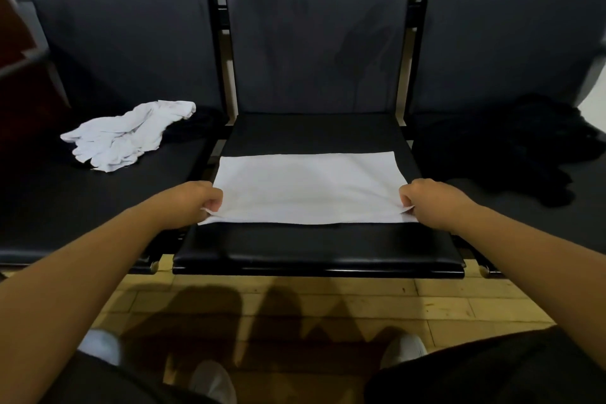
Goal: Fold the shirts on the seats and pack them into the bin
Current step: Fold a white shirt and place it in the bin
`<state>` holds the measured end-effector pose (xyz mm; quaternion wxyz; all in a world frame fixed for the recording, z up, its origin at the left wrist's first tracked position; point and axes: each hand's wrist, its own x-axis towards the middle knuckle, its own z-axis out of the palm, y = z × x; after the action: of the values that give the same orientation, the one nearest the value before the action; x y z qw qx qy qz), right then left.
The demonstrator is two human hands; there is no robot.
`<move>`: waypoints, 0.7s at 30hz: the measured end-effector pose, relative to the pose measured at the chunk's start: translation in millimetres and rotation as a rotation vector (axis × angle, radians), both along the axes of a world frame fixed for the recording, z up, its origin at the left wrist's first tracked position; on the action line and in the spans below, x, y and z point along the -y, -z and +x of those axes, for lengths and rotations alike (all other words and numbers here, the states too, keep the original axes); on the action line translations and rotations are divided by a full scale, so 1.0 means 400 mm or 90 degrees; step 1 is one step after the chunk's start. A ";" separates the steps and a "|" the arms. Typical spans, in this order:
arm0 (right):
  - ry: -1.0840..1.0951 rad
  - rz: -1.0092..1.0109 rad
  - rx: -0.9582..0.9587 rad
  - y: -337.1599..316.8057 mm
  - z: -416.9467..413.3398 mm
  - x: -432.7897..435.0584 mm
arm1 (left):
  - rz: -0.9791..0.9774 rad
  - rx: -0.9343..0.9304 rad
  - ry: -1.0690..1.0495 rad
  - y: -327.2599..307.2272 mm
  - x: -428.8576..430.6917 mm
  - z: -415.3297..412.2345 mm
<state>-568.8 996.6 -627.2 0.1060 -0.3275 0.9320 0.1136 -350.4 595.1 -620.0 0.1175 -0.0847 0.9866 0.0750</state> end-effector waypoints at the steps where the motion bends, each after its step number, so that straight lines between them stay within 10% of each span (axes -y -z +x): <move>1: -0.011 0.037 -0.008 -0.006 -0.001 0.003 | -0.002 0.038 0.006 -0.004 0.001 0.001; 6: 0.015 0.164 -0.009 -0.061 -0.005 0.023 | 0.051 0.029 -0.114 -0.031 0.018 -0.010; 13: 0.095 -0.326 0.001 -0.016 0.035 0.195 | 0.176 -0.172 -0.426 -0.005 -0.011 -0.101; 21: 0.033 -0.256 0.015 0.105 0.082 0.328 | 0.102 -0.180 -0.496 0.054 -0.071 -0.183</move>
<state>-535.9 865.2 -669.3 0.0526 -0.3192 0.9427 -0.0814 -423.5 623.3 -641.7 -0.0503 -0.4305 0.8785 0.2009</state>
